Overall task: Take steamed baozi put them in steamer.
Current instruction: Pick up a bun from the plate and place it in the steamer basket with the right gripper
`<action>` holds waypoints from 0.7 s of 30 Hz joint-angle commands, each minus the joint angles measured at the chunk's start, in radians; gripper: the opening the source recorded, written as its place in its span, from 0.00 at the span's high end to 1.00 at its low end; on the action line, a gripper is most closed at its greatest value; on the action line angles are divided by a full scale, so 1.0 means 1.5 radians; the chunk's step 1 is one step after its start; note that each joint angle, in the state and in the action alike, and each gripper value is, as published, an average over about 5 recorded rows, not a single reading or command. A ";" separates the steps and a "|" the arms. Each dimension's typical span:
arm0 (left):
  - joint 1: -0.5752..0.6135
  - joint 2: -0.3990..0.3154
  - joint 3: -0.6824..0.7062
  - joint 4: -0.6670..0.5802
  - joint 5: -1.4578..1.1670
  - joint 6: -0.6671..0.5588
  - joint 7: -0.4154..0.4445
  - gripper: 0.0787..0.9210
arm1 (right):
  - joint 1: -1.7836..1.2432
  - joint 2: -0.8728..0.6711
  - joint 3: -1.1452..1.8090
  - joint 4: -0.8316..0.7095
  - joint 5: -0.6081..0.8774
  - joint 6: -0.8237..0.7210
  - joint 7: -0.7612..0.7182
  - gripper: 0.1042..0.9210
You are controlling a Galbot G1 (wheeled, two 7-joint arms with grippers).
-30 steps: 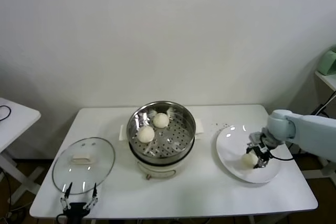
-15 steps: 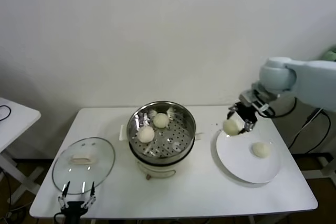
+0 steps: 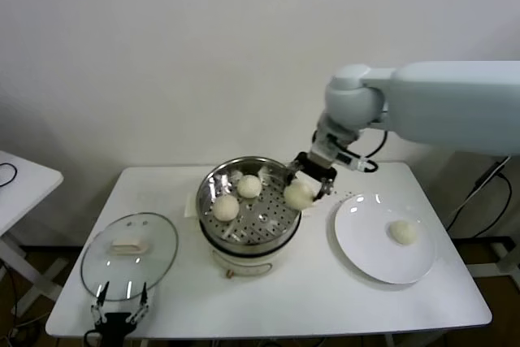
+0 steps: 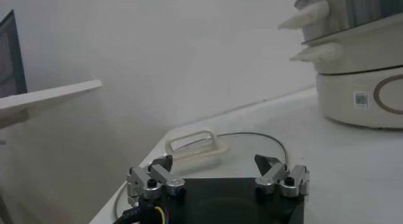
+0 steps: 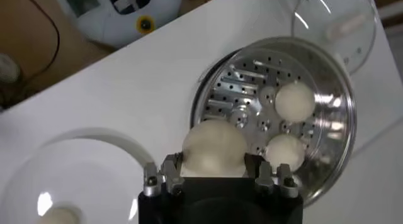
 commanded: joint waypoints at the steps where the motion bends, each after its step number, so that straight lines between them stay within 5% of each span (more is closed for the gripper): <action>1: -0.002 0.000 0.000 0.004 0.001 0.000 0.000 0.12 | -0.147 0.144 0.056 -0.076 -0.153 0.056 0.042 0.33; 21: -0.004 -0.001 -0.002 0.010 0.000 -0.004 -0.001 0.12 | -0.236 0.203 0.062 -0.164 -0.211 0.055 0.063 0.32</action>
